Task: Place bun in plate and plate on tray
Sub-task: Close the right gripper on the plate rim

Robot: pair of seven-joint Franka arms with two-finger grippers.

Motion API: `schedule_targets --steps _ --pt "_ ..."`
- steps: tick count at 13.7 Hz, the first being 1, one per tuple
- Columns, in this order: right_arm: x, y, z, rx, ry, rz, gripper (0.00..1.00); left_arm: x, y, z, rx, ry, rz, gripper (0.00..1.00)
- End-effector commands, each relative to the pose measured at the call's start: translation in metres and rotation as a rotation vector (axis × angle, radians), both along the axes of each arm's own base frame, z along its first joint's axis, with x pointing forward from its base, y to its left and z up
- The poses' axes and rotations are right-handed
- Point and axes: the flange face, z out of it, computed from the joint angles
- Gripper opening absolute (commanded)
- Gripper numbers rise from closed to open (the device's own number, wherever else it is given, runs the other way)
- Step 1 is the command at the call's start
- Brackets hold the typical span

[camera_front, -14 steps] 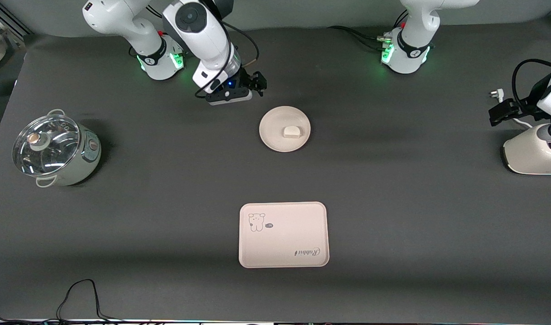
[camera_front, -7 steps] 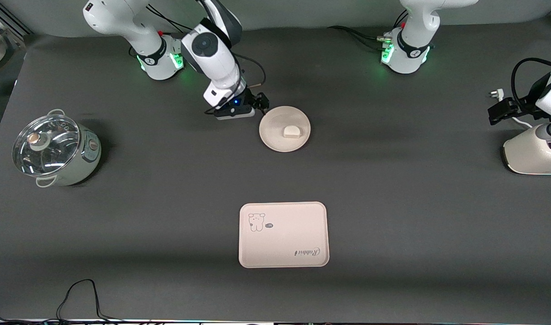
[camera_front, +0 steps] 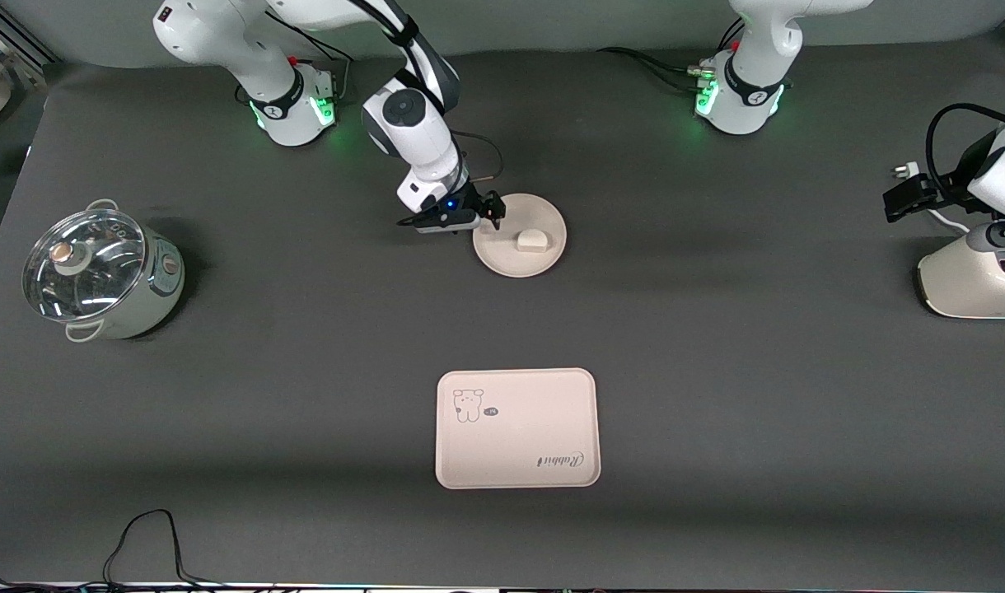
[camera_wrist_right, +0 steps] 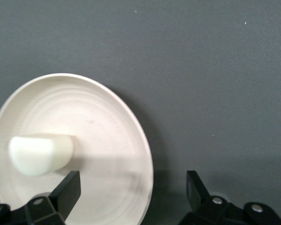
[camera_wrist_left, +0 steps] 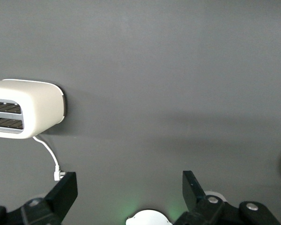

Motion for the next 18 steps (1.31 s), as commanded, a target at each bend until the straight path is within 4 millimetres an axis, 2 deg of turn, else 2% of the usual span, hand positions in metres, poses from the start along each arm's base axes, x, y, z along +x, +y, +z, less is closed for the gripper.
schedule_targets --steps 1,5,6,8,14,16,18 --pt "0.001 0.002 -0.012 0.014 -0.017 -0.03 1.0 -0.002 0.001 0.005 -0.026 0.003 0.017 1.0" --pt "0.003 0.0 -0.017 0.013 -0.02 -0.039 0.99 0.0 0.004 0.007 -0.025 -0.009 0.021 1.0" --pt "0.004 0.0 -0.016 0.014 -0.021 -0.039 0.91 -0.002 0.003 0.007 -0.025 -0.005 0.018 1.0" --pt "0.005 -0.001 -0.017 0.014 -0.021 -0.041 0.67 -0.003 -0.002 0.009 -0.027 -0.003 0.011 1.0" --pt "0.005 -0.001 -0.017 0.014 -0.022 -0.035 0.23 -0.003 -0.011 0.009 -0.023 -0.006 -0.006 1.0" --pt "0.005 -0.001 -0.017 0.013 -0.023 -0.032 0.1 -0.004 -0.016 0.009 -0.02 -0.004 -0.018 1.0" --pt "0.005 -0.001 -0.017 0.013 -0.023 -0.032 0.06 -0.005 -0.016 0.011 -0.018 -0.004 -0.021 1.0"
